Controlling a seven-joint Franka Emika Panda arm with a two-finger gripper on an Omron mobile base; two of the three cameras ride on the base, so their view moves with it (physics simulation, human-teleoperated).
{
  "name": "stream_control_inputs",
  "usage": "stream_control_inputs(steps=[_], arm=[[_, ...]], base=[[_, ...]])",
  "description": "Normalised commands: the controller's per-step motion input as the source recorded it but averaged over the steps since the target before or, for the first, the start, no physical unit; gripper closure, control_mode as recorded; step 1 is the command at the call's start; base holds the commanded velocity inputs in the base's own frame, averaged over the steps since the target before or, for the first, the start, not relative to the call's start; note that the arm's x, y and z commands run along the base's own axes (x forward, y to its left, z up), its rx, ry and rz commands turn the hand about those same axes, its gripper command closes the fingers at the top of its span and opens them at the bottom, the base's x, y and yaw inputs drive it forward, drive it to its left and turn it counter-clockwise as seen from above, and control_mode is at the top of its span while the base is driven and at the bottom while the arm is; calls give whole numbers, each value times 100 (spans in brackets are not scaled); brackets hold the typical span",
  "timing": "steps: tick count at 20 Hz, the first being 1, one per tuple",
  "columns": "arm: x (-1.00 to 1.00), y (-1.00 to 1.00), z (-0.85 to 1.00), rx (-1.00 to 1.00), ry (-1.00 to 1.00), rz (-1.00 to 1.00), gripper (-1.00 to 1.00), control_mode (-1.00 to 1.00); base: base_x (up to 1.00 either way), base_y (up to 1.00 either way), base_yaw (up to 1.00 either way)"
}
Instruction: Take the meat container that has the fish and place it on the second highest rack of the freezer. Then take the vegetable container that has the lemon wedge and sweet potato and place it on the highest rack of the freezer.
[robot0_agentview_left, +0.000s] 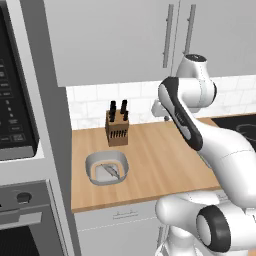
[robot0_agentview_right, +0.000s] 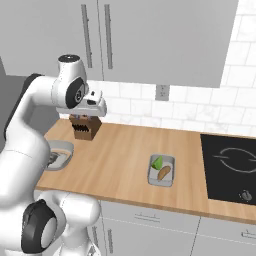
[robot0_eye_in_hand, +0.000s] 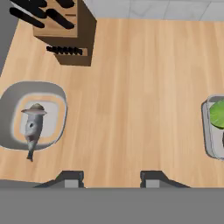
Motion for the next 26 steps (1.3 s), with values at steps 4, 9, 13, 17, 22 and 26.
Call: stream_control_inputs(steps=[4,9,13,17,22,26], arm=[[-20,14,0,-1,-1,1,-100,-100],[-53,68,0,-11,-3,14,-100,-100],[-60,97,-7,-14,-2,36,-100,-100],[-56,97,-19,-8,-1,40,-100,-100],[-18,66,-47,1,2,33,-100,-100],[12,35,-76,0,13,17,-100,-100]], base=[[0,0,0],[0,0,0],[0,0,0],[0,0,0],[0,0,0],[0,0,0]])
